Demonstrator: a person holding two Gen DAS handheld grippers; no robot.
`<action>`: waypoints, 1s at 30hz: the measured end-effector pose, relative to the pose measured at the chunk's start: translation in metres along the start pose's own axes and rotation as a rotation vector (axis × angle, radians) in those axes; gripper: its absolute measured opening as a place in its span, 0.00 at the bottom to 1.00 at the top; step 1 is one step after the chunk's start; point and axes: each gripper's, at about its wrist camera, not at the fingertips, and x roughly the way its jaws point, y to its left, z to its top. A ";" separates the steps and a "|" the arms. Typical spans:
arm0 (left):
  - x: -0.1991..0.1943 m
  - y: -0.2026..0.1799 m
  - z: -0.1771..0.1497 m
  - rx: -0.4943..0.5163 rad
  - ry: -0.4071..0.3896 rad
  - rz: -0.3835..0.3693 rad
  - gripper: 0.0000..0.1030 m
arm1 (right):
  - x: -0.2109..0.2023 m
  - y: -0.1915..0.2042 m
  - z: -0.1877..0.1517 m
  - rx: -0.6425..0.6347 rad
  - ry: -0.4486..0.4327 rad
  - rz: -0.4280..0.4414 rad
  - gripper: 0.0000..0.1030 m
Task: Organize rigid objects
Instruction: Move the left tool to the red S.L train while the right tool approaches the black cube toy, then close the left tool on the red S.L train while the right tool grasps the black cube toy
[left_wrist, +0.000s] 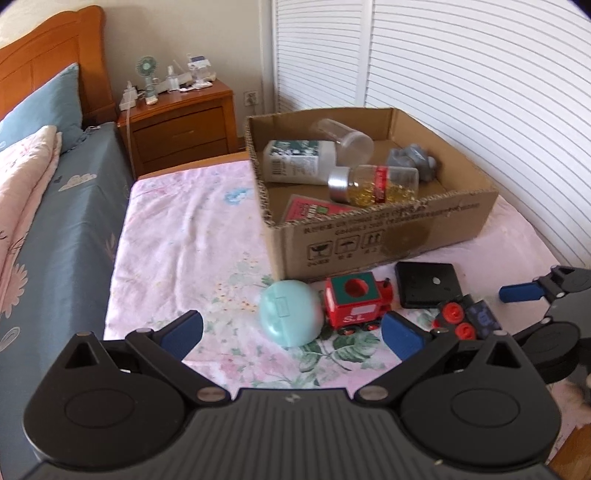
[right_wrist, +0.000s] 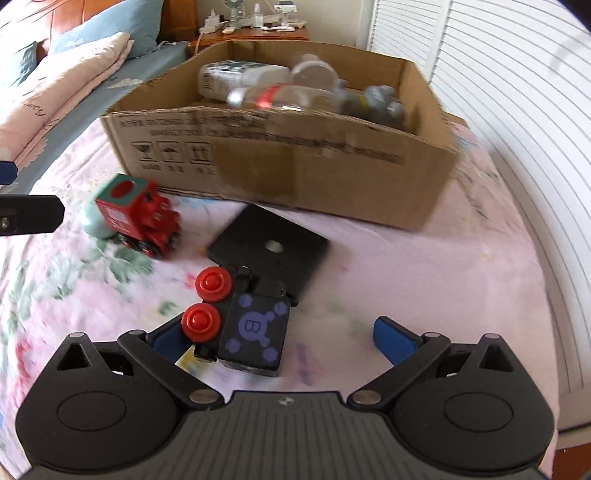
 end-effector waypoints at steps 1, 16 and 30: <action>0.002 -0.002 0.000 0.008 0.003 -0.006 0.99 | -0.001 -0.005 -0.002 0.005 -0.001 -0.003 1.00; 0.023 -0.025 0.002 0.040 -0.012 -0.063 0.96 | -0.011 -0.031 -0.029 -0.021 -0.109 0.018 1.00; 0.048 -0.049 0.006 0.081 0.009 -0.068 0.52 | -0.012 -0.034 -0.033 -0.024 -0.130 0.022 1.00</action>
